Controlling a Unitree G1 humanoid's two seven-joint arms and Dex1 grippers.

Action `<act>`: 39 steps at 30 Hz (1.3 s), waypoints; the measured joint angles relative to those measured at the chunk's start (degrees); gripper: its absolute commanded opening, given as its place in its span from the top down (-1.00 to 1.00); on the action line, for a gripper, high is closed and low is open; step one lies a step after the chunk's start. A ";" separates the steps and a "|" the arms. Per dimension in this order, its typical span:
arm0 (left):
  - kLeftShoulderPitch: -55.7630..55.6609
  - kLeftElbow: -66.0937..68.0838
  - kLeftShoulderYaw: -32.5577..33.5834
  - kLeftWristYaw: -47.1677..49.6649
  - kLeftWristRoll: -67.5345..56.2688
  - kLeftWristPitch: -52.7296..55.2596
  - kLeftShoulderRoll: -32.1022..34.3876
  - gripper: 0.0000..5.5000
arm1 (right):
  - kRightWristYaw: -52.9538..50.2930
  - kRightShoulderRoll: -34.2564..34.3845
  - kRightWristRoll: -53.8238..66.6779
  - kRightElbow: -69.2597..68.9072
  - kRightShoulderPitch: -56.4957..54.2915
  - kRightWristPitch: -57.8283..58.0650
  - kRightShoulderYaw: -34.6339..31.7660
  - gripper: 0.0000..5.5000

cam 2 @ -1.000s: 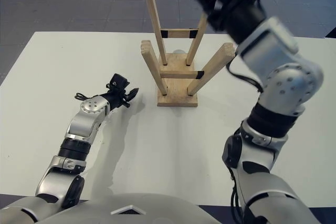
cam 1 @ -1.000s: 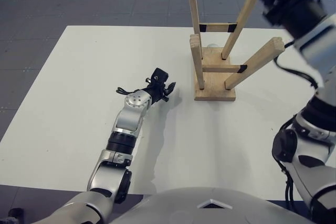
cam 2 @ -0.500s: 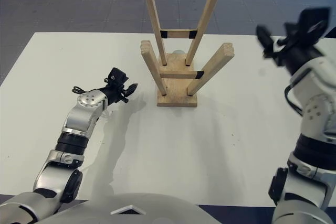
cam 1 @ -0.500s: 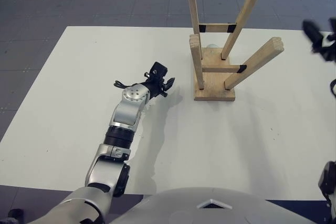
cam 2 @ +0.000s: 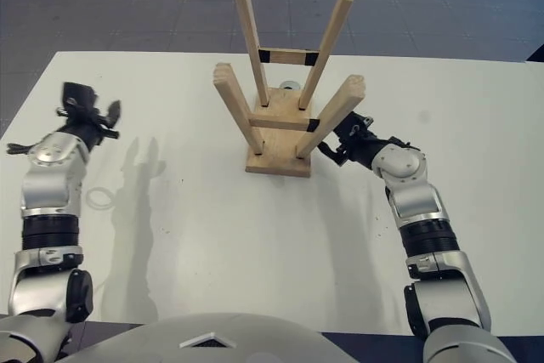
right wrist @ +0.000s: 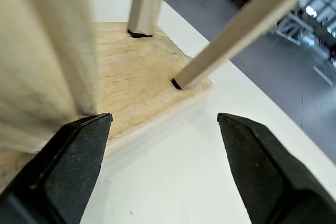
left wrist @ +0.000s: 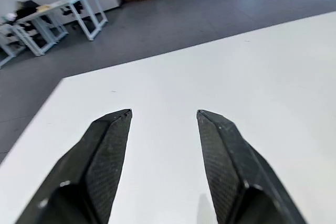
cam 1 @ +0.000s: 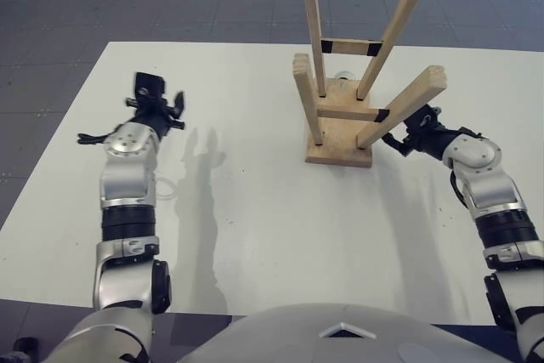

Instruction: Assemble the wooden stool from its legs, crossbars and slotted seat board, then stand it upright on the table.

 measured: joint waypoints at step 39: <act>-2.88 2.88 -18.40 -7.30 -1.67 10.04 -8.51 0.15 | -3.21 15.45 -2.95 45.34 -26.50 -6.23 -1.83 -0.35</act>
